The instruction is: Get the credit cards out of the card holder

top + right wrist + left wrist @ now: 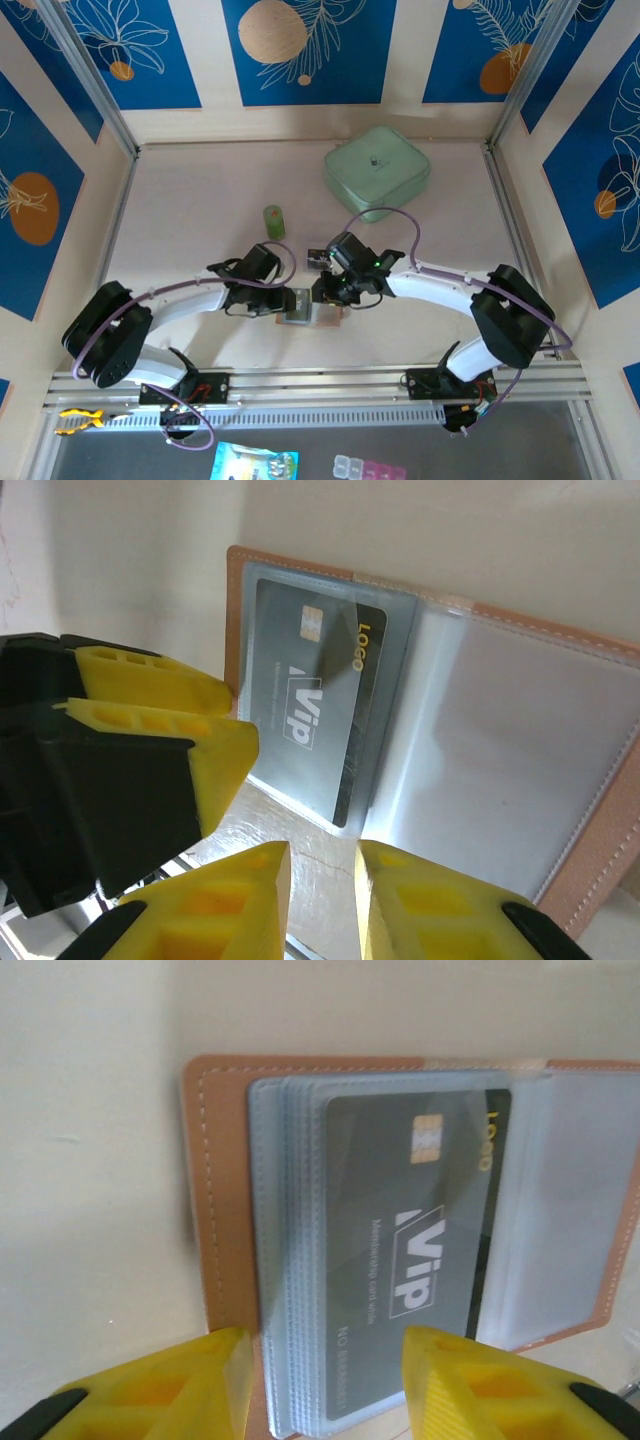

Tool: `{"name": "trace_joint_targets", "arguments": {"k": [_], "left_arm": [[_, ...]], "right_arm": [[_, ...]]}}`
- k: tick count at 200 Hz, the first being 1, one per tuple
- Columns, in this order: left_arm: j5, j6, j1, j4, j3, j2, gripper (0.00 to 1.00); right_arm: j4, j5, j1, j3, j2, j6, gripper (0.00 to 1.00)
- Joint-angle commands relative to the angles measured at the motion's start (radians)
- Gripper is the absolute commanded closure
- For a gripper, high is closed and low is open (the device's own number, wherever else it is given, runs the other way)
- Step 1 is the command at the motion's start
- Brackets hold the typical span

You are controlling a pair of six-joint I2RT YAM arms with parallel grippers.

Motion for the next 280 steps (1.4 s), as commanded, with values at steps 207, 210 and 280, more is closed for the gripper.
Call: {"name": "trace_joint_targets", "arguments": {"k": [207, 210, 280], "left_arm": [[0.048, -0.002, 0.006, 0.035, 0.053, 0.045, 0.88], [0.048, -0.001, 0.006, 0.035, 0.052, 0.048, 0.88], [0.04, 0.003, 0.007, 0.046, 0.02, 0.081, 0.91]], "right_arm": [[0.138, -0.112, -0.031, 0.012, 0.136, 0.026, 0.75], [0.138, -0.113, -0.031, 0.011, 0.138, 0.025, 0.75], [0.152, -0.122, -0.038, 0.012, 0.197, 0.018, 0.75]]}}
